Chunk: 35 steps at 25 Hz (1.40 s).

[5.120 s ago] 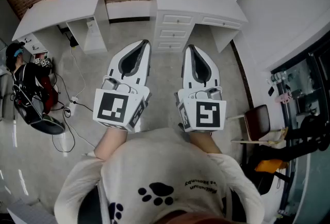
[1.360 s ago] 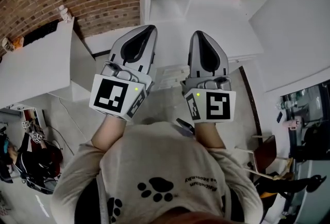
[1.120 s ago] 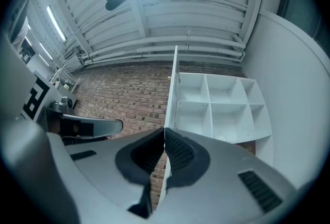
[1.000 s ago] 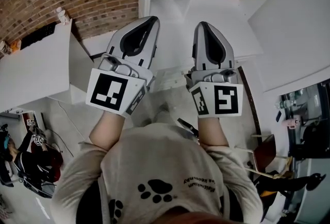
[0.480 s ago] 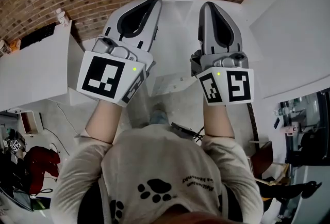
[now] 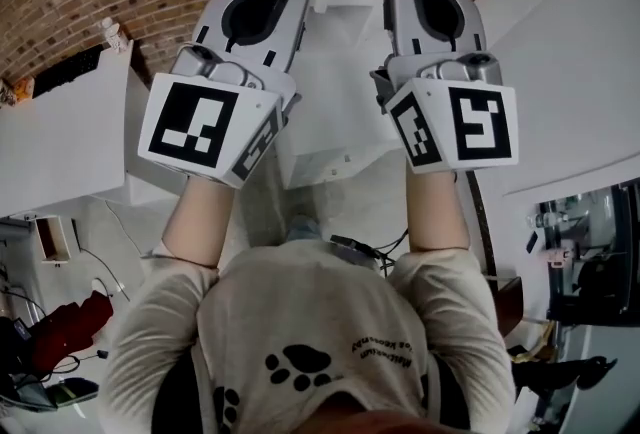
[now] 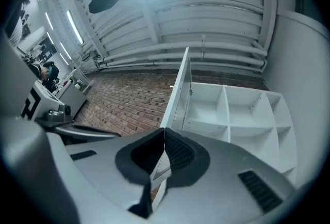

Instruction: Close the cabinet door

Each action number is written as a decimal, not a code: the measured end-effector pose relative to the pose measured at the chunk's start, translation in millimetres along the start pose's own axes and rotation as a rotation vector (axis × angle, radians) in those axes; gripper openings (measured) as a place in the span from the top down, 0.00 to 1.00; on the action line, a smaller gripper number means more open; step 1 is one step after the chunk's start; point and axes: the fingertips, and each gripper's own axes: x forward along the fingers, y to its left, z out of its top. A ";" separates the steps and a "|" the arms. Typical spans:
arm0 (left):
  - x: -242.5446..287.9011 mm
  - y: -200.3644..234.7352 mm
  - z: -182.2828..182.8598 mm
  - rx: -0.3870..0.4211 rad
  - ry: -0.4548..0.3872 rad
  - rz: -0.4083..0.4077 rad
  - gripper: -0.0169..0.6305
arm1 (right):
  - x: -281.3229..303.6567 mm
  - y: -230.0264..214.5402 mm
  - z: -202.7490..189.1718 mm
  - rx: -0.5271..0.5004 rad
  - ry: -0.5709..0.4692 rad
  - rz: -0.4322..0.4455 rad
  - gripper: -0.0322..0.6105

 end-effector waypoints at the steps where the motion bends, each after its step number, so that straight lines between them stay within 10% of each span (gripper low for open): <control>1: 2.1 1.9 0.6 0.003 -0.002 0.002 0.96 | 6.5 -1.0 6.4 -0.016 -0.005 0.003 0.93; 26: 58.9 24.9 21.2 0.076 0.012 0.028 0.96 | 72.9 -5.1 8.3 0.129 -0.026 0.308 0.79; 35: 61.1 35.2 13.5 0.045 0.025 -0.002 0.96 | 89.8 3.3 5.6 0.126 0.011 0.268 0.71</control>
